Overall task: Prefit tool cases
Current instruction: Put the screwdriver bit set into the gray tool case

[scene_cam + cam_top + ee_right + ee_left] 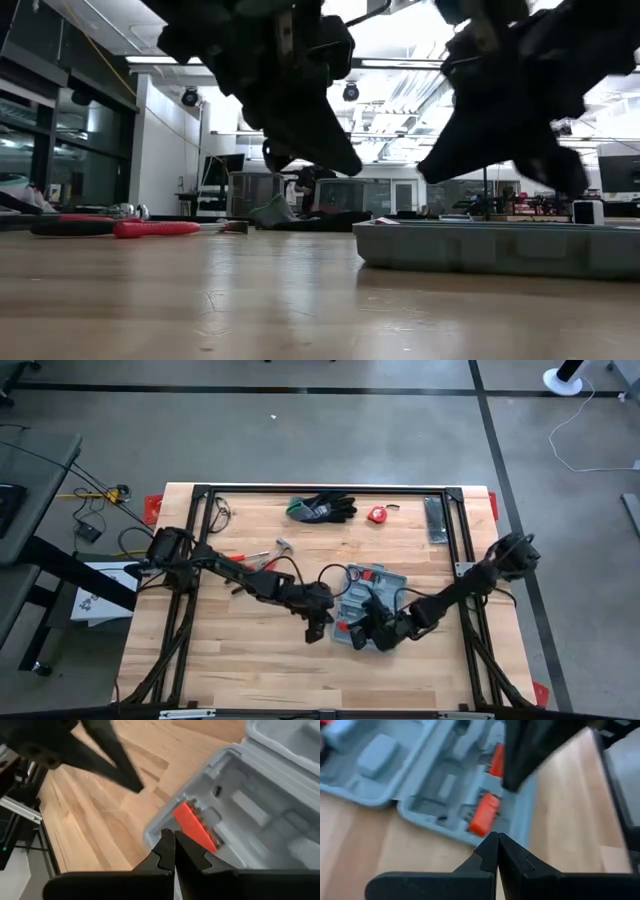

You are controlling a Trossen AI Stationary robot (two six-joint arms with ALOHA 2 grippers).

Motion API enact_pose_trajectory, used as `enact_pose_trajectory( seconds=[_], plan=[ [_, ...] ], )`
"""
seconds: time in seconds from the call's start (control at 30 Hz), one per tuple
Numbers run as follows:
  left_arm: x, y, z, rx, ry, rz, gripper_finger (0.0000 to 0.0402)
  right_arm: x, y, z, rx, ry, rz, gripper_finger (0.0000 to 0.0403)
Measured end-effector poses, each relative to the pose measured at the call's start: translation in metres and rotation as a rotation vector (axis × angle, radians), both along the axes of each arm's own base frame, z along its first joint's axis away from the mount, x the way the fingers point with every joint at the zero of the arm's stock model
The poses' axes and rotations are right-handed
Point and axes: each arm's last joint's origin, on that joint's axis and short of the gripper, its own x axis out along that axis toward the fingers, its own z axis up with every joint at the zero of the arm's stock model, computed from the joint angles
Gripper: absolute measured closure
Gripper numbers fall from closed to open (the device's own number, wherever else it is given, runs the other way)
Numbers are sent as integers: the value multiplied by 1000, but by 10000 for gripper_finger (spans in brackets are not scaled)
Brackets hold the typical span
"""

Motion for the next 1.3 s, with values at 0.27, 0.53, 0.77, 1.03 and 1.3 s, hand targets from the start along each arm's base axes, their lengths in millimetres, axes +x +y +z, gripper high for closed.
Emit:
enact_pose_trajectory(
  seconds=[0.27, 0.53, 0.77, 1.03, 1.3],
  plan=[
    [0, 13, -3, 25, 32, -30, 401, 13, -12, -7, 12, -8, 8, 403],
    [0, 12, -3, 5, 37, -37, 401, 17, -17, -11, 2, 13, 52, 403],
    [-7, 3, -18, 4, 143, -19, 401, 14, -15, 2, -15, -27, 47, 403],
    [5, -17, -35, -83, 97, -55, 401, -5, -3, 3, -18, 66, 62, 403],
    [25, -19, -40, -95, 74, -74, 401, -18, 6, 4, -11, 113, 50, 403]
  ],
)
